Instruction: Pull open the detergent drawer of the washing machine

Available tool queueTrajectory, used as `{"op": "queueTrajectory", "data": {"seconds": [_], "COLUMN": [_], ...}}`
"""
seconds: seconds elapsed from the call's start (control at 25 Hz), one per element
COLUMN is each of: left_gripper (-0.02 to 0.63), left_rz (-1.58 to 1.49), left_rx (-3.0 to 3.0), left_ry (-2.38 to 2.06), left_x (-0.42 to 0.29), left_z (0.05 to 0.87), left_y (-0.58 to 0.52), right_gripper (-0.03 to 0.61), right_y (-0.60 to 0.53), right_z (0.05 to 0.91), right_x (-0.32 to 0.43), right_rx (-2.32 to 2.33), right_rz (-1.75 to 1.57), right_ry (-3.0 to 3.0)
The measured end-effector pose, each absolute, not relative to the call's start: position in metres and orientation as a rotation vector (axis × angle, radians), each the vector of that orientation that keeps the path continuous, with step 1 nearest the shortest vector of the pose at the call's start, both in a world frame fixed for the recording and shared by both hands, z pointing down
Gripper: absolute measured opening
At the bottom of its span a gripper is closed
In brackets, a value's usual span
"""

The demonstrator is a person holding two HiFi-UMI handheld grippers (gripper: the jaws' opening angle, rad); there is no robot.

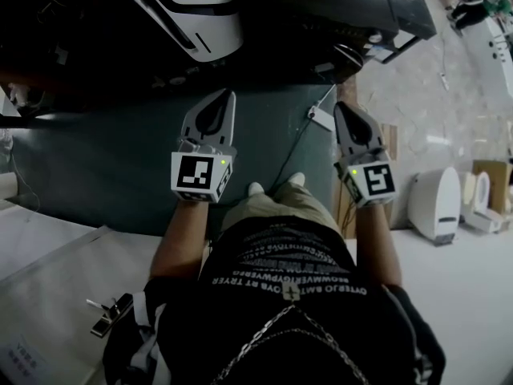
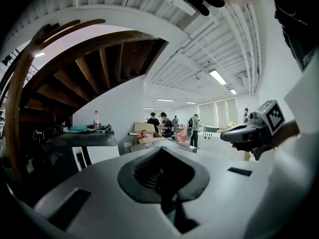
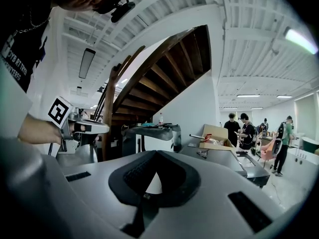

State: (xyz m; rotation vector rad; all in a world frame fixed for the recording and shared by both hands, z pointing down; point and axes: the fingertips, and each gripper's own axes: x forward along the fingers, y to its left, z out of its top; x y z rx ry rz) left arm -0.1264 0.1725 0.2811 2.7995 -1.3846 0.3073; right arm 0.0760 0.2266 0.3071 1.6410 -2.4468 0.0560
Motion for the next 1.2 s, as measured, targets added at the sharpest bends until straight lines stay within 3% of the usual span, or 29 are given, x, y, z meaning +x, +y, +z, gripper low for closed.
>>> {"op": "queueTrajectory", "data": {"seconds": [0.48, 1.2], "left_gripper": [0.005, 0.004], "left_rz": [0.354, 0.369], "left_rx": [2.761, 2.79], "left_ry": [-1.41, -1.407], "left_x": [-0.054, -0.037], "left_z": [0.282, 0.282], "left_y": [0.148, 0.103], "right_gripper": [0.002, 0.002], "right_y": [0.195, 0.143], "right_z": [0.302, 0.306], "right_x": [0.158, 0.157], "right_rx": [1.61, 1.609], "right_rz": [0.05, 0.054], "right_ry": [-2.474, -2.49]}}
